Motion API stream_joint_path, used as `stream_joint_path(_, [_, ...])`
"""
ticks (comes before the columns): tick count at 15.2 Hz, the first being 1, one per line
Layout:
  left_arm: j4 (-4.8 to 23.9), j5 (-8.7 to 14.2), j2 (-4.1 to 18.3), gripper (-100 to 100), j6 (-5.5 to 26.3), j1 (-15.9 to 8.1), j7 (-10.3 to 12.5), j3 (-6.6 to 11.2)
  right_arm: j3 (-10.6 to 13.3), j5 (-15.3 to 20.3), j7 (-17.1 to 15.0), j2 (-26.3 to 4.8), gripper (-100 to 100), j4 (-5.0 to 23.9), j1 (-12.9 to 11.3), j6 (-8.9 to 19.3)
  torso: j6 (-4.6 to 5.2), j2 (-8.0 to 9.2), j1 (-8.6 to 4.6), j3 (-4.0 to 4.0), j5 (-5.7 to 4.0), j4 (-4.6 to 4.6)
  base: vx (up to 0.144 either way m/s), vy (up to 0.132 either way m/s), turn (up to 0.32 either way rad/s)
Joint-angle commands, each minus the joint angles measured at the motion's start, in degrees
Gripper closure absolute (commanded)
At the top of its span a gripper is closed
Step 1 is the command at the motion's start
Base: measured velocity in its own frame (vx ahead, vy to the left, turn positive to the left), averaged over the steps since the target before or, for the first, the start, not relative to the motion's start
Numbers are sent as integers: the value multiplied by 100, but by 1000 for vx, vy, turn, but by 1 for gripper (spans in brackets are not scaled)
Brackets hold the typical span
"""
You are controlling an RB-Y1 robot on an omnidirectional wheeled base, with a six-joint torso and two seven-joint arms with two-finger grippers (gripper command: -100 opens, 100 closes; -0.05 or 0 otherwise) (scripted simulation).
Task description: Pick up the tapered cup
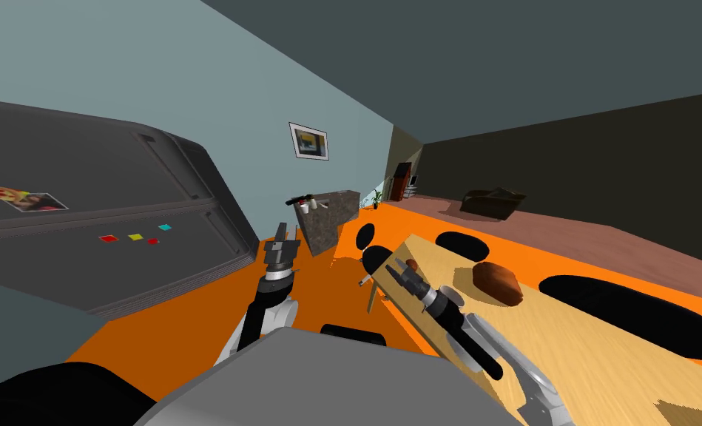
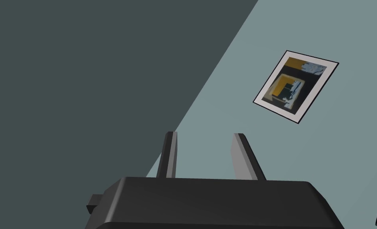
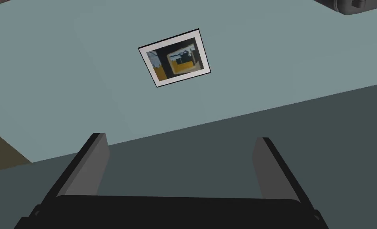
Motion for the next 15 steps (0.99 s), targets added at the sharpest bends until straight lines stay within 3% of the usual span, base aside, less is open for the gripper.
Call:
stream_joint_path(1, [0, 0, 0, 0, 0, 0, 0, 0, 34, 286, 101, -282, -100, 171, -38, -17, 0, 0, 0, 0, 0, 0, 12, 3, 54])
stream_joint_path(2, [0, 0, 0, 0, 0, 0, 0, 0, 34, 301, 101, -282, -100, 171, -38, -17, 1, 0, -1, 0, 0, 0, 10, 0, 22])
stream_joint_path(3, [0, 0, 0, 0, 0, 0, 0, 0, 103, 510, 227, -493, -100, 416, -125, -43, 2, 2, -1, 1, 0, 1, 11, 0, 50])
stream_joint_path(4, [0, 0, 0, 0, 0, 0, 0, 0, 103, 590, 227, -535, -100, 416, -125, -43, 1, 2, -2, 1, 0, 1, 11, -3, 47])
stream_joint_path(5, [0, 0, 0, 0, 0, 0, 0, 0, 175, 751, 354, -716, -100, 599, -209, -69, 2, 2, -3, 1, 0, 1, 14, -5, 53])
stream_joint_path(7, [0, 0, 0, 0, 0, 0, 0, 0, 175, 883, 354, -784, -100, 667, -209, -69, 2, 1, -5, 1, -1, 0, 11, -5, 39])
stream_joint_path(10, [0, 0, 0, 0, 0, 0, 0, 0, 324, 1334, 608, -1205, -100, 1142, -368, -124, 2, 3, -5, 2, -1, 1, 9, -8, 52])
stream_joint_path(12, [0, 0, 0, 0, 0, 0, 0, 0, 324, 1472, 608, -1268, -100, 1179, -368, -124, 2, 3, -8, 2, -1, 1, 8, -12, 35])
stream_joint_path(13, [0, 0, 0, 0, 0, 0, 0, 0, 402, 1669, 734, -1490, -100, 1437, -442, -153, 3, 4, -7, 2, -1, 1, 10, -10, 43])
stream_joint_path(15, [0, 0, 0, 0, 0, 0, 0, 0, 402, 1765, 734, -1501, -100, 1437, -442, -153, 2, 3, -8, 2, 0, 1, 9, -13, 38])
